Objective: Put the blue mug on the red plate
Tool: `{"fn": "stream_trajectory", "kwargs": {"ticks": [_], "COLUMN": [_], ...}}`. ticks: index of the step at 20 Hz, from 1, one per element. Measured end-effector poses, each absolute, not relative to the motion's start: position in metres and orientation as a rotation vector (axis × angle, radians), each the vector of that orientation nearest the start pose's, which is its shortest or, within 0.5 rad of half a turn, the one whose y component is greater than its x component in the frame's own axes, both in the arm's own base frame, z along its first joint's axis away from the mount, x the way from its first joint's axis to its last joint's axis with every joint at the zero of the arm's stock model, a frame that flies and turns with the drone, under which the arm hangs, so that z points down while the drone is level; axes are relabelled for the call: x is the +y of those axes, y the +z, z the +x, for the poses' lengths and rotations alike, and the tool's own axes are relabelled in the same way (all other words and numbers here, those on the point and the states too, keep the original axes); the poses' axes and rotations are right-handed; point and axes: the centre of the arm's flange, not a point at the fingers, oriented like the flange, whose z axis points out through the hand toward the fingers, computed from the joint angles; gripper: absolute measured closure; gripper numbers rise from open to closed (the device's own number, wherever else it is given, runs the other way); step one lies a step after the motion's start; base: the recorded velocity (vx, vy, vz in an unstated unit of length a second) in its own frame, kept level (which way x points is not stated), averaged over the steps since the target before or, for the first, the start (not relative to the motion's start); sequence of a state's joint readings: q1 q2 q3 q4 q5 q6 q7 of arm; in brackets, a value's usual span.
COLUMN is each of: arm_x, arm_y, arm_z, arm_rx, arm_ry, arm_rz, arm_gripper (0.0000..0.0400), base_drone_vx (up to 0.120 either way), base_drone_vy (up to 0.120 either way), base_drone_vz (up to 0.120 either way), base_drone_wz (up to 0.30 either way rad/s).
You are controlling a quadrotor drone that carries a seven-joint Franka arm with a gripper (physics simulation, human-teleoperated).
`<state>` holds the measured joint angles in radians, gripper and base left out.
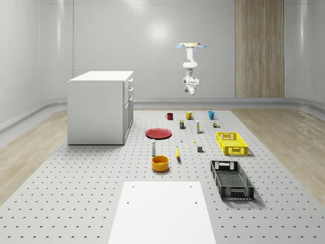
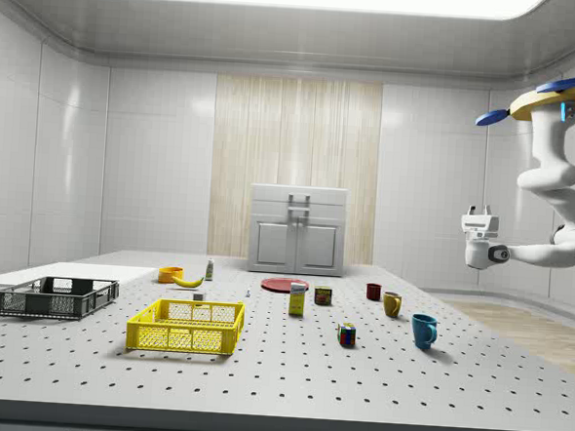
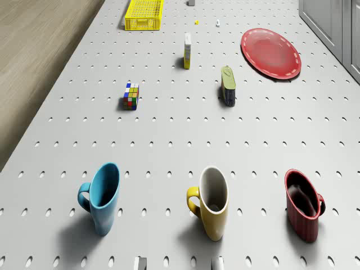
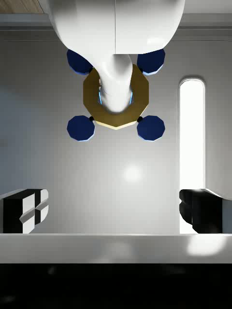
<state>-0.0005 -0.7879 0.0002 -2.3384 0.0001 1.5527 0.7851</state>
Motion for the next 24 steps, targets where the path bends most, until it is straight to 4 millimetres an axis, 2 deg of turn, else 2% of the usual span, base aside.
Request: {"fn": "stream_trajectory", "kwargs": {"ticks": [7,12,19,24], "arm_x": [0.000,0.000,0.000,0.000], "arm_y": [0.647,0.673,0.687,0.690], "arm_z": [0.301,0.303,0.304,0.304], "arm_rx": [1.201,1.201,1.200,1.199], "arm_ry": [-0.011,-0.017,-0.025,-0.030], "arm_rz": [-2.900,-2.898,-2.896,-2.895], "arm_gripper": [0.0000,0.0000,0.0000,0.0000], "base_drone_vx": [0.000,0.000,0.000,0.000], "base_drone_vy": [0.000,0.000,0.000,0.120], "base_drone_vz": [0.000,0.000,0.000,0.000], "base_drone_wz": [0.000,0.000,0.000,0.000]}}
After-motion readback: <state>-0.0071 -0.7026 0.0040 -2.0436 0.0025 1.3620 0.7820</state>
